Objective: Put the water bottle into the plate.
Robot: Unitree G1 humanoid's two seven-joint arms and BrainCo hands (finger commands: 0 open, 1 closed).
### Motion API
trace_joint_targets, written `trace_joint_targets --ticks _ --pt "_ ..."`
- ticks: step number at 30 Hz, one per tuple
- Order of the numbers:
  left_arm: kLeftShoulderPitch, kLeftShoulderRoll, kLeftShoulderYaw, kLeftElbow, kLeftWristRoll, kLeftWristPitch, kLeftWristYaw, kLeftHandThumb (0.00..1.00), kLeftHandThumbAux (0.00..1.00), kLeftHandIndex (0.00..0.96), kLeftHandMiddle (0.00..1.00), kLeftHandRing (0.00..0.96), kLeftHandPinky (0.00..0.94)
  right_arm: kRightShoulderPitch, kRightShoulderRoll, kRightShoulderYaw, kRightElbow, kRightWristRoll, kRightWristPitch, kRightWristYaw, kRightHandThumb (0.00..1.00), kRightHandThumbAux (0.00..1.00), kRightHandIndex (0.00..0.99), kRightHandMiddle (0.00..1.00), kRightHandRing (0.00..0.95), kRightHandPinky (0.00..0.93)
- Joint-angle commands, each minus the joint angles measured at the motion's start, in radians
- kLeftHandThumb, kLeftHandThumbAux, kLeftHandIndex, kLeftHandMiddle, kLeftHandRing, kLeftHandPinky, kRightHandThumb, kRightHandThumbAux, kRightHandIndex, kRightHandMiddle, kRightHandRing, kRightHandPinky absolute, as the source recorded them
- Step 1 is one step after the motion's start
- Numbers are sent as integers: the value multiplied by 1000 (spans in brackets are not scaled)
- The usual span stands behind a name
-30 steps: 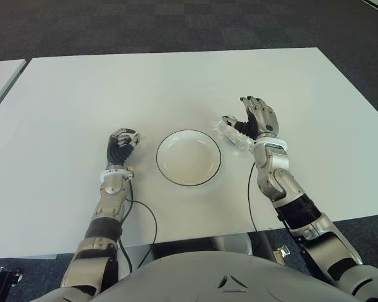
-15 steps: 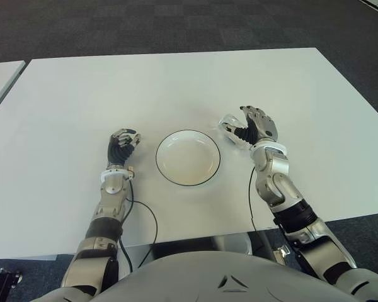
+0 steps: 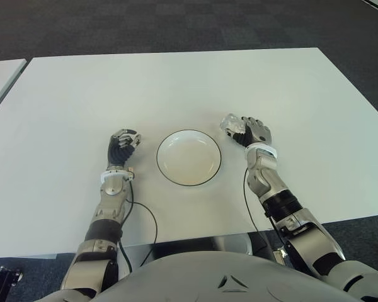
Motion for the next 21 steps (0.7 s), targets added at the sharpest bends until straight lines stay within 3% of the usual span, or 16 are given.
trace_joint_targets --ticks 1,7,21 --pt "21 -10 2 7 -7 17 -18 708 719 438 762 754 761 -5 27 -9 51 35 21 2 542 202 0 0 0 13" --pt "24 -9 0 1 -5 12 -16 708 720 439 765 757 765 -25 46 -7 105 47 10 -25 546 211 0 0 0 28" --pt "27 -13 2 -10 -7 26 -13 706 719 439 778 768 771 -100 56 80 235 12 -28 -60 521 246 0 0 0 20"
